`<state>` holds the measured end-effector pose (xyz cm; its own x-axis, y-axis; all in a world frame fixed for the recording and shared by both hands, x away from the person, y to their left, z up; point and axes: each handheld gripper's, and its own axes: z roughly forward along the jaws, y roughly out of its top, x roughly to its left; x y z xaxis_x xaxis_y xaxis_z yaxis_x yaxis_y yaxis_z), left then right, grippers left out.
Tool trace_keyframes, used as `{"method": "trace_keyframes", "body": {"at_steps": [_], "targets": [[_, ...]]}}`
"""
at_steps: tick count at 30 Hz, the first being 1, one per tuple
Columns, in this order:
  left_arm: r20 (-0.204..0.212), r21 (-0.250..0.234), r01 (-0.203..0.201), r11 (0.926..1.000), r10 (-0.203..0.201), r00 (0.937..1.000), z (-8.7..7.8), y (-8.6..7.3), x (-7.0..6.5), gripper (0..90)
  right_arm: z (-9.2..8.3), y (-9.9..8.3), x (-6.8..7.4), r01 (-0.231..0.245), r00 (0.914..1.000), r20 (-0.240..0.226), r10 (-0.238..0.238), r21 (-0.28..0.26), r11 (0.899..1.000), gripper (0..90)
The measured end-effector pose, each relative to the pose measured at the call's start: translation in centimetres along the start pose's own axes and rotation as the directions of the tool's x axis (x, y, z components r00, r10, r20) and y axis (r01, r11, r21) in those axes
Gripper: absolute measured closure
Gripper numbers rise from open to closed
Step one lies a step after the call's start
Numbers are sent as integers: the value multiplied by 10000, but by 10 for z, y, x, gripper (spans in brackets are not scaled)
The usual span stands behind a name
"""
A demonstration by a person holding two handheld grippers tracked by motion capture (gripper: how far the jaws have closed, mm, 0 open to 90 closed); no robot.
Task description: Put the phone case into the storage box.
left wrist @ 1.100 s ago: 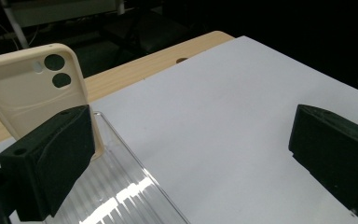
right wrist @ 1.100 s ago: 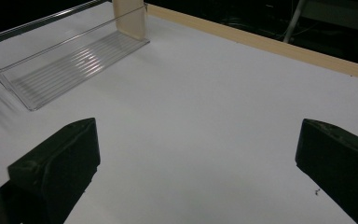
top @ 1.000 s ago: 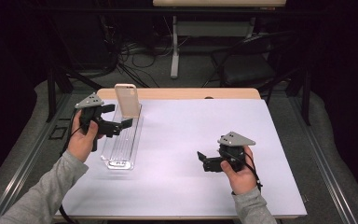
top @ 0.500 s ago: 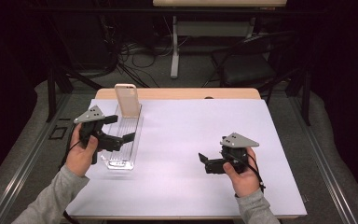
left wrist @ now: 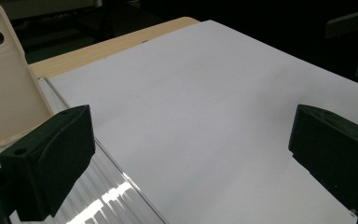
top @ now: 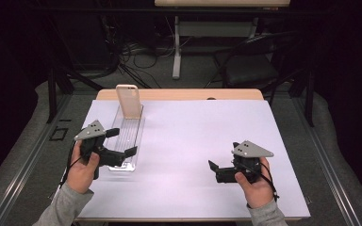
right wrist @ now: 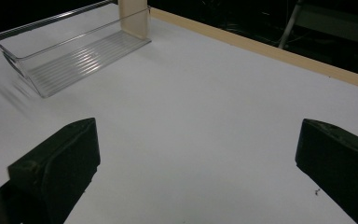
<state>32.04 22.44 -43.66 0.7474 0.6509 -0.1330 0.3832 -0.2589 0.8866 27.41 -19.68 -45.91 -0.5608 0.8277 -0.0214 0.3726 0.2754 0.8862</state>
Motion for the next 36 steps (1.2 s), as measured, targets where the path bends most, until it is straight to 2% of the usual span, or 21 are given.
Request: {"method": "trace_keyframes", "body": {"at_steps": [7, 18, 32, 36], "targets": [[-218, -7, -4, 10000, 4, 9998, -8, -13, -1, 7, -8, -10, -3, -149, 9998, 114, 149, 12, 9999, 0], [-736, -242, 269, 9993, -286, 9969, -21, -38, 12, 7, -12, -29, -7, -482, 9982, 353, 477, 148, 9987, 0], [-1035, -465, 535, 9975, -581, 9929, -33, -66, 18, 7, -16, -45, -13, -790, 9950, 622, 777, 193, 9967, 0], [-1140, -555, 469, 9974, -530, 9921, -36, -72, 18, 7, -17, -50, -15, -866, 9940, 687, 853, 168, 9961, 0]]}}
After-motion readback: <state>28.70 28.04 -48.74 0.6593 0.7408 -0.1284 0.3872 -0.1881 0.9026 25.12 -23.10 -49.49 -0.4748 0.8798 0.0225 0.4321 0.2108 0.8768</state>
